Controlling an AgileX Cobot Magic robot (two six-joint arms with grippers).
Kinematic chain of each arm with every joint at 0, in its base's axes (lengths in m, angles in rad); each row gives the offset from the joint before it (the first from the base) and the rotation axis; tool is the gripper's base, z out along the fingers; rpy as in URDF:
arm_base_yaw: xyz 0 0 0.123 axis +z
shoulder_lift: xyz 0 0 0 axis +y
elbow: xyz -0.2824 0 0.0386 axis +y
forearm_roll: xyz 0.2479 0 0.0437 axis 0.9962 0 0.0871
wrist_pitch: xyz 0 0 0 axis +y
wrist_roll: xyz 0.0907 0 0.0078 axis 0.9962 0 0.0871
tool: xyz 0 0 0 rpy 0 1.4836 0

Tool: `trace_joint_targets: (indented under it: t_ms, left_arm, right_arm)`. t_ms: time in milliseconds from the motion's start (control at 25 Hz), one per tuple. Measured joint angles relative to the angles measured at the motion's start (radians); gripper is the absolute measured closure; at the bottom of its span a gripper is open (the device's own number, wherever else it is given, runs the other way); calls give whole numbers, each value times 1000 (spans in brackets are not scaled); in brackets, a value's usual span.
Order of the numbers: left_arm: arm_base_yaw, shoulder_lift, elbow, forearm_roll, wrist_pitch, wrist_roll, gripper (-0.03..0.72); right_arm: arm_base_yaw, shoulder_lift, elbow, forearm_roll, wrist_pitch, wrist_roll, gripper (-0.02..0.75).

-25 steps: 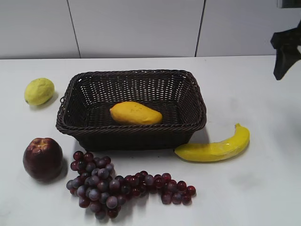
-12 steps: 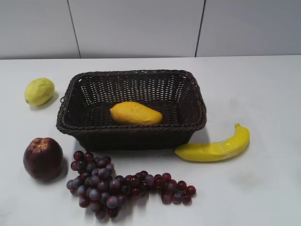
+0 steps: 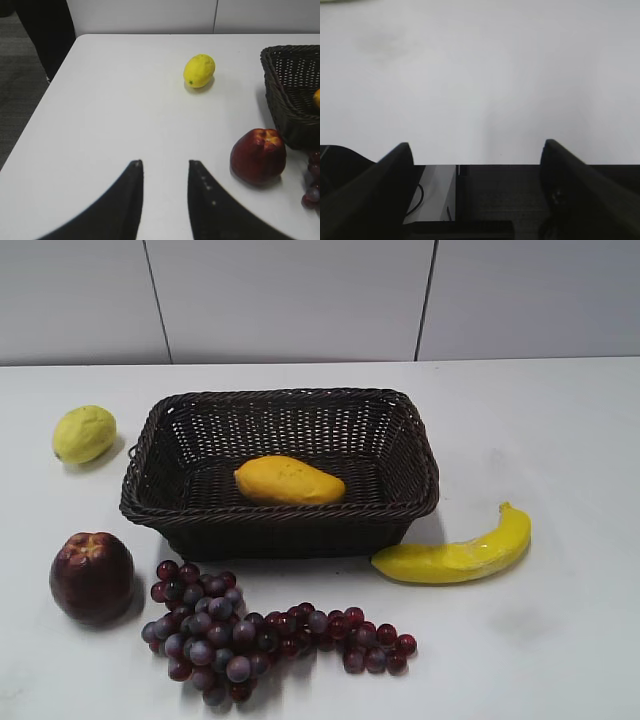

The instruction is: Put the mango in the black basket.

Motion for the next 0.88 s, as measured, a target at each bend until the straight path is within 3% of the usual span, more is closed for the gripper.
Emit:
trace_joint_targets:
  t_ms: [480, 880]
  left_arm:
    - [0, 0, 0, 0, 0, 0, 448]
    - [0, 0, 0, 0, 0, 0, 448]
  right_arm:
    - [0, -407, 188, -10, -4, 0, 142]
    - [0, -716, 198, -11, -17, 1, 143]
